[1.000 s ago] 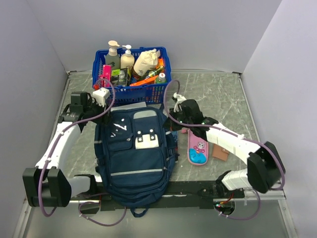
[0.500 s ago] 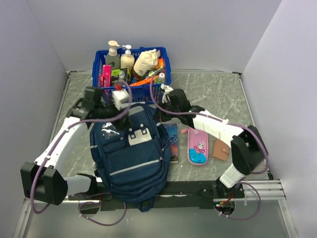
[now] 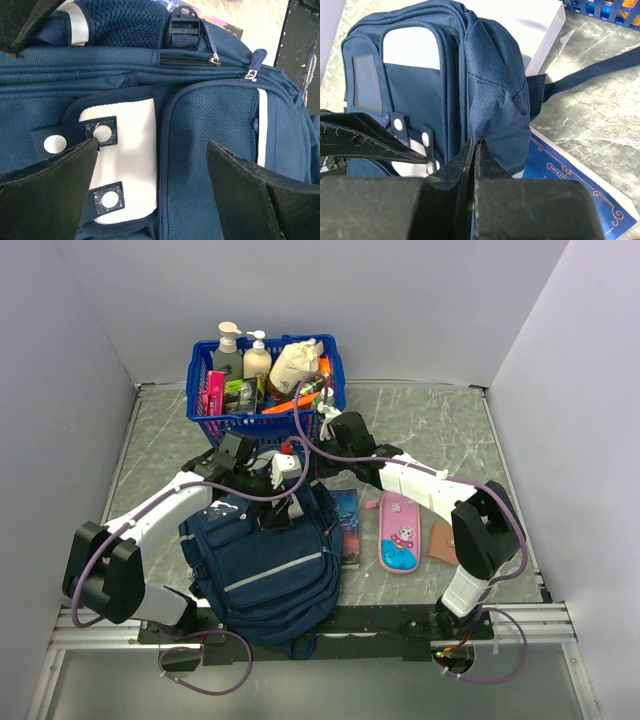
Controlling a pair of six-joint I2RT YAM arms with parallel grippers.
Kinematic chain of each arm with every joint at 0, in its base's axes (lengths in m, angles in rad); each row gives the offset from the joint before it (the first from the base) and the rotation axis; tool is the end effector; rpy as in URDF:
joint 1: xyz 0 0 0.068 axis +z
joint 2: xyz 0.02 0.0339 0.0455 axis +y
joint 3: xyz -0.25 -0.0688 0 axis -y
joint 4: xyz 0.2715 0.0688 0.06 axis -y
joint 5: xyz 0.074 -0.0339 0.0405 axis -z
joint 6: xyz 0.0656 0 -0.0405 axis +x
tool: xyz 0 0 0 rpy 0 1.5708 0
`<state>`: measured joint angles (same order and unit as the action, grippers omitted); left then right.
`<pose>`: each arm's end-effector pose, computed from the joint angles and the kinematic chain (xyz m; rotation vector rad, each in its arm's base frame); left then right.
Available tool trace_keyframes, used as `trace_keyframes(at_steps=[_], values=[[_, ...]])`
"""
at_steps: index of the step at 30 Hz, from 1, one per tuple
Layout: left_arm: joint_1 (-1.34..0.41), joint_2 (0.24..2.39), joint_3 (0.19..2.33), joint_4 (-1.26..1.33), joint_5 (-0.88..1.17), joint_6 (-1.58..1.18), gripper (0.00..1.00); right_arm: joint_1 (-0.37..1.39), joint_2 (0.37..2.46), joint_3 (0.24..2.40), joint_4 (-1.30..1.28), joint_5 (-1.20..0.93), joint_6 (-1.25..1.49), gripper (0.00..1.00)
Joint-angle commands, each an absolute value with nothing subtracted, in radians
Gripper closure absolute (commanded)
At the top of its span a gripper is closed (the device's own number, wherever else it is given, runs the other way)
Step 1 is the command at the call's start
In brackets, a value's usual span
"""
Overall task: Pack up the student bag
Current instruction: Unzip the student bag at the center of the board.
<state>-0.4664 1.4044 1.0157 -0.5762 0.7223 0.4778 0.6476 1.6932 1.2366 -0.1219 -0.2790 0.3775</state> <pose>0.2688 -0.1839 0.2114 1.3398 2.0026 -0.8995 0.3364 0.2771 0.2208 -0.4734 2.2113 0.8745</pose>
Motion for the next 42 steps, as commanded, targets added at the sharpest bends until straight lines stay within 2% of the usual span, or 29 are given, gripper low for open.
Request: trace_keyframes(at_steps=[1, 19, 30, 33, 34, 35, 36, 37, 39, 40, 41, 42], values=[[-0.471, 1.428, 1.005, -0.523, 0.784, 0.506, 0.06, 0.646, 1.706, 1.305, 0.023, -0.307, 0.408, 1.00], [-0.529, 1.342, 0.985, -0.588, 0.755, 0.505, 0.11, 0.607, 1.740, 1.316, 0.046, -0.341, 0.436, 1.00], [-0.537, 1.425, 0.934, -0.494, 0.696, 0.482, 0.14, 0.607, 1.724, 1.316, 0.061, -0.357, 0.446, 1.00], [-0.545, 1.443, 0.954, -0.491, 0.704, 0.468, 0.25, 0.607, 1.726, 1.318, 0.064, -0.370, 0.449, 1.00], [-0.548, 1.448, 0.963, -0.488, 0.707, 0.463, 0.34, 0.607, 1.729, 1.319, 0.066, -0.376, 0.449, 1.00], [-0.549, 1.448, 0.965, -0.483, 0.706, 0.457, 0.39, 0.606, 1.732, 1.319, 0.064, -0.379, 0.451, 1.00], [-0.554, 1.448, 0.966, -0.473, 0.703, 0.448, 0.44, 0.606, 1.730, 1.318, 0.066, -0.385, 0.449, 0.96], [-0.558, 1.448, 0.965, -0.466, 0.701, 0.443, 0.55, 0.607, 1.732, 1.315, 0.069, -0.385, 0.451, 0.90], [-0.561, 1.448, 0.959, -0.451, 0.689, 0.436, 0.69, 0.606, 1.717, 1.298, 0.074, -0.380, 0.445, 0.84], [-0.561, 1.448, 0.956, -0.446, 0.683, 0.433, 0.81, 0.604, 1.703, 1.292, 0.072, -0.377, 0.439, 0.82], [-0.561, 1.448, 0.953, -0.443, 0.674, 0.431, 0.87, 0.606, 1.694, 1.286, 0.071, -0.374, 0.427, 0.79], [-0.561, 1.448, 0.954, -0.445, 0.670, 0.431, 0.96, 0.601, 1.686, 1.275, 0.064, -0.364, 0.420, 0.67]])
